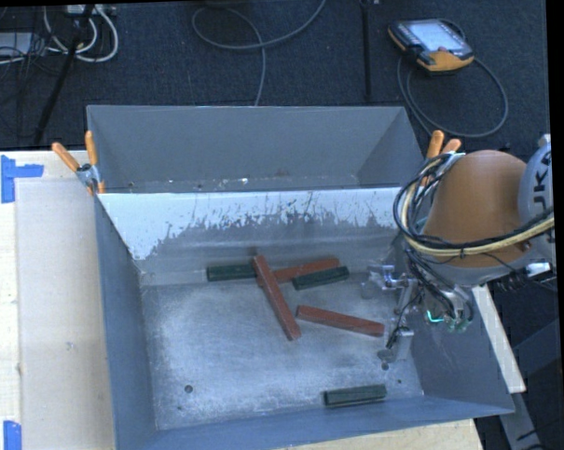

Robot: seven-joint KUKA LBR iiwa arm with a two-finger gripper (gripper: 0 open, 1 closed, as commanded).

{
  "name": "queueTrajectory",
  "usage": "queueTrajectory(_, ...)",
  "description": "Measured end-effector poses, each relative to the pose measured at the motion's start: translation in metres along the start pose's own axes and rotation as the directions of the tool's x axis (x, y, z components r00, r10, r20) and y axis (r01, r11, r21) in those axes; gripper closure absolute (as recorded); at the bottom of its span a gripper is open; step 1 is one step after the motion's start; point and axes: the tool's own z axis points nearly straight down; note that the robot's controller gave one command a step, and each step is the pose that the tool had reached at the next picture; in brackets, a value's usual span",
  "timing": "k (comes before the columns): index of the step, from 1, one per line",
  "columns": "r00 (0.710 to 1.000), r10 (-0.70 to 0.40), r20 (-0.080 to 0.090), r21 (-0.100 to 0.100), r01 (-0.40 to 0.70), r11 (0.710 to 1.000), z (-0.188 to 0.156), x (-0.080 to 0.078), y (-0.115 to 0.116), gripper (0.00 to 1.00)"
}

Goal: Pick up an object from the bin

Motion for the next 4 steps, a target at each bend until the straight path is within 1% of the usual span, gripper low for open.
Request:
queueTrajectory(1, 0.999, -0.045, 0.008, 0.001, 0.045, 0.999, 0.051, -0.021, 0.000, 0.00)
queueTrajectory(2, 0.982, 0.187, 0.003, -0.001, -0.187, 0.982, 0.089, -0.036, 0.017, 1.00)
queueTrajectory(3, 0.983, 0.186, 0.003, -0.001, -0.186, 0.983, 0.089, -0.036, 0.017, 1.00)
queueTrajectory(4, 0.997, -0.076, -0.001, -0.001, 0.076, 0.997, -0.089, -0.006, -0.020, 1.00)
